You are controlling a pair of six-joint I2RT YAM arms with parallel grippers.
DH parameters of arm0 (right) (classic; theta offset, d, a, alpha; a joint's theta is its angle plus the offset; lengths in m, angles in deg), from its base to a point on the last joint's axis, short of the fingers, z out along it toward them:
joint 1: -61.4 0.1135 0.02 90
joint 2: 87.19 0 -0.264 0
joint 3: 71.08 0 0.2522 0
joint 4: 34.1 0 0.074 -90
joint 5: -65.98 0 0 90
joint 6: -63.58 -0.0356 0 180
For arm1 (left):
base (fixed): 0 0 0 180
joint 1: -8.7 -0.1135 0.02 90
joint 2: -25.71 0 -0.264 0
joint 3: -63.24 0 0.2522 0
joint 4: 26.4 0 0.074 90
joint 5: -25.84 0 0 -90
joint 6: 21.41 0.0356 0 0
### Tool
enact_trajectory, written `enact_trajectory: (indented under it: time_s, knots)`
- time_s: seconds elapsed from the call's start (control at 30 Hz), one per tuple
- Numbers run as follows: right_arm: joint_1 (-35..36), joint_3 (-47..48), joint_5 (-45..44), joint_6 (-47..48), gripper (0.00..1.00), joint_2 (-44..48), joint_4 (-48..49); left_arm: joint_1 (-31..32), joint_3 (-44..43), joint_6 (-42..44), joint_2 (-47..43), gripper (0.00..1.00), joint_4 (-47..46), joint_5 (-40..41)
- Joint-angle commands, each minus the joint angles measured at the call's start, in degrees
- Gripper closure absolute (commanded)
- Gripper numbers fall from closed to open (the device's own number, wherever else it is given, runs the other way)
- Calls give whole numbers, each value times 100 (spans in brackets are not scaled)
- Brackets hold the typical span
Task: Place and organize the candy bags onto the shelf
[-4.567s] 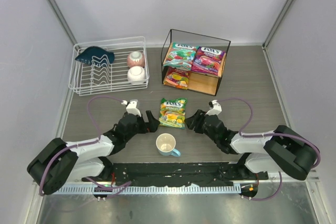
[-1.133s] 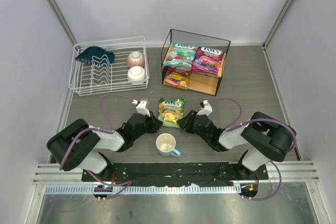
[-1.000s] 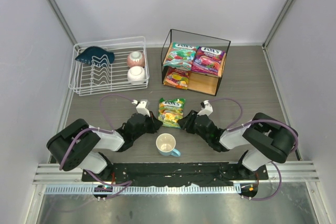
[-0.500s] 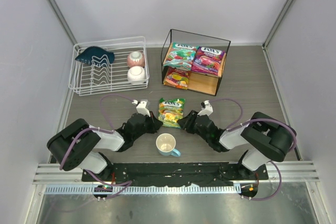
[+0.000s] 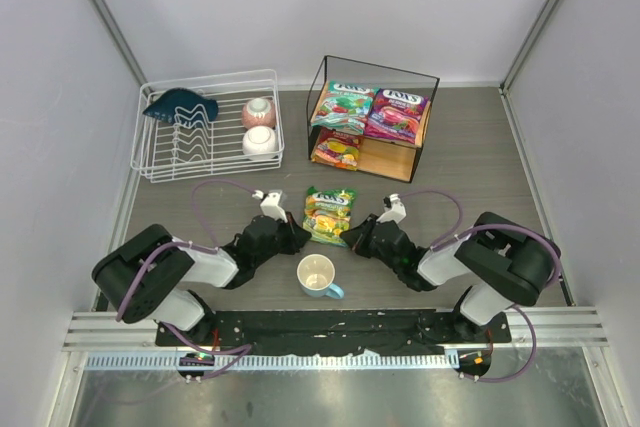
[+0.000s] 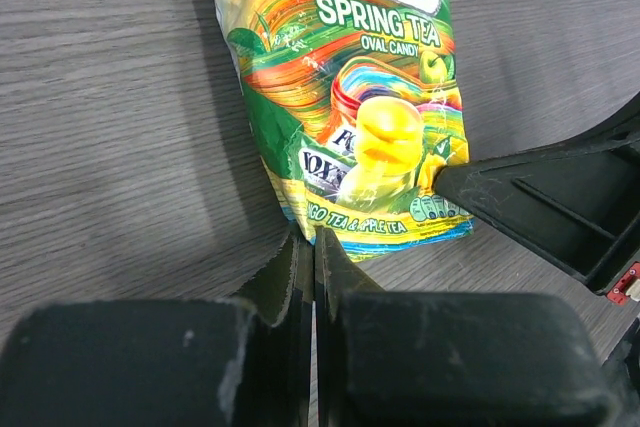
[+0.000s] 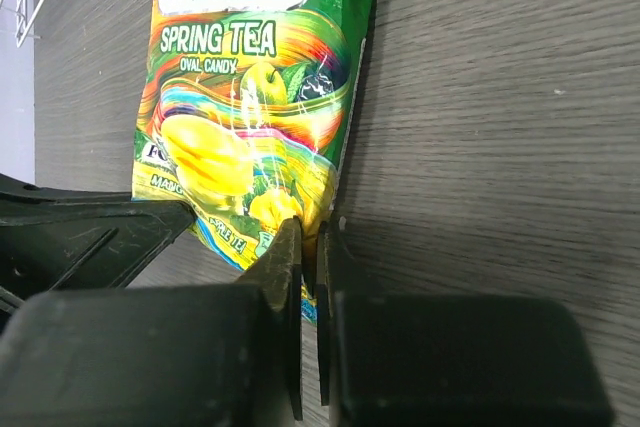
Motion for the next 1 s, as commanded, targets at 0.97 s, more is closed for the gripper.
enact_trajectory:
  time_s: [0.97]
  knots:
    - [-261, 433, -2271, 2003, 99, 2536, -2736, 532, -2071, 1462, 812, 100, 639, 263]
